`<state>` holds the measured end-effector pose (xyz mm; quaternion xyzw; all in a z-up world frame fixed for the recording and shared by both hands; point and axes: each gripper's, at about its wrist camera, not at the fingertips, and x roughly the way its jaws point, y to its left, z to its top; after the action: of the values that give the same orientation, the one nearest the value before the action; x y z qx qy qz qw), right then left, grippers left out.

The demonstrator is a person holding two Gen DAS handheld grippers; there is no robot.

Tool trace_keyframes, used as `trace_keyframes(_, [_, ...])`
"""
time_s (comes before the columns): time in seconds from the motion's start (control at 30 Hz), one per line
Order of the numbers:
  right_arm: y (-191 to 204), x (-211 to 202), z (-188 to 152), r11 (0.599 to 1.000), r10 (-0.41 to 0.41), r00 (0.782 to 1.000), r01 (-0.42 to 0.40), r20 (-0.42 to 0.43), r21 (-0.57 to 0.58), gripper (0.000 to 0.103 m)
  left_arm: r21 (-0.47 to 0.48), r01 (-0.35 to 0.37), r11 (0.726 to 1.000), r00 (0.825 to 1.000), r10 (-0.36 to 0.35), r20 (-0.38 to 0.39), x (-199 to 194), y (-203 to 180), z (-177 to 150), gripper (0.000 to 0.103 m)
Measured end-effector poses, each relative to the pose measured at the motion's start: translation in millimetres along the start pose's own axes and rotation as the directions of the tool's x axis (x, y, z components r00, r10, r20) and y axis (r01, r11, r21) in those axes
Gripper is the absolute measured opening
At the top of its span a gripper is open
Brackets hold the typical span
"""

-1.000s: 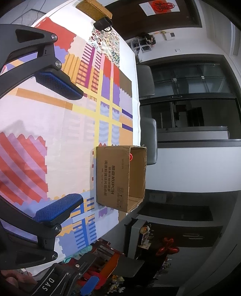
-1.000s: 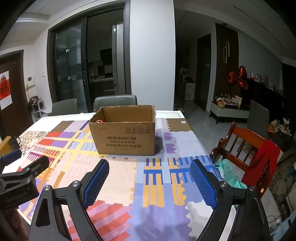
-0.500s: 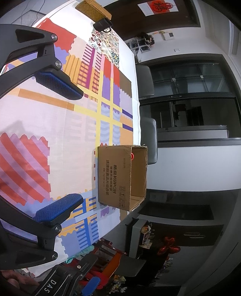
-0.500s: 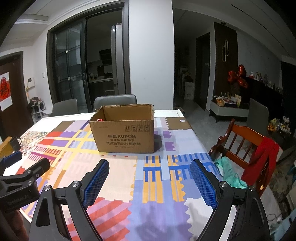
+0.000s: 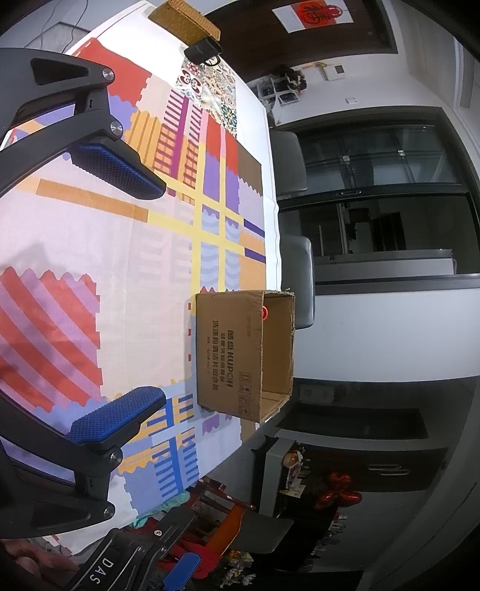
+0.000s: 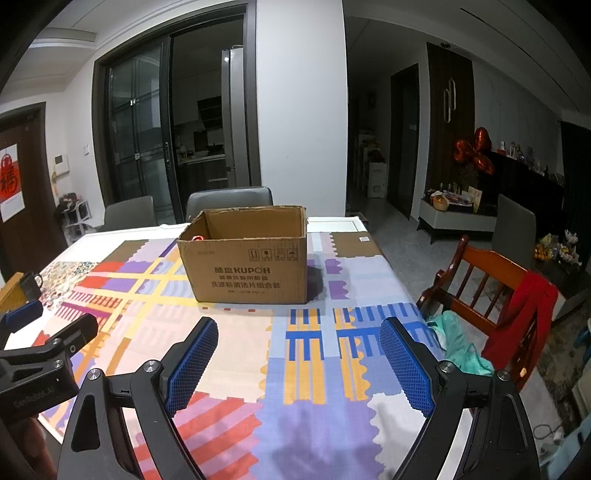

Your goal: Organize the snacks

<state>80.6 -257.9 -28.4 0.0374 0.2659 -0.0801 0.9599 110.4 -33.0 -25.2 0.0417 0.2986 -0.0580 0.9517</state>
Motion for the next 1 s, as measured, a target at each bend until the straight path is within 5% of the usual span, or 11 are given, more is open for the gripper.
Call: trace_keyframes(1.0, [1.9,1.2,-1.4,1.0,0.004,1.0,-0.004,-0.003,-0.002,0.09,-0.004,0.007,1.0,1.0,-0.007,-0.016,6.0,3.4,-1.8,0.103])
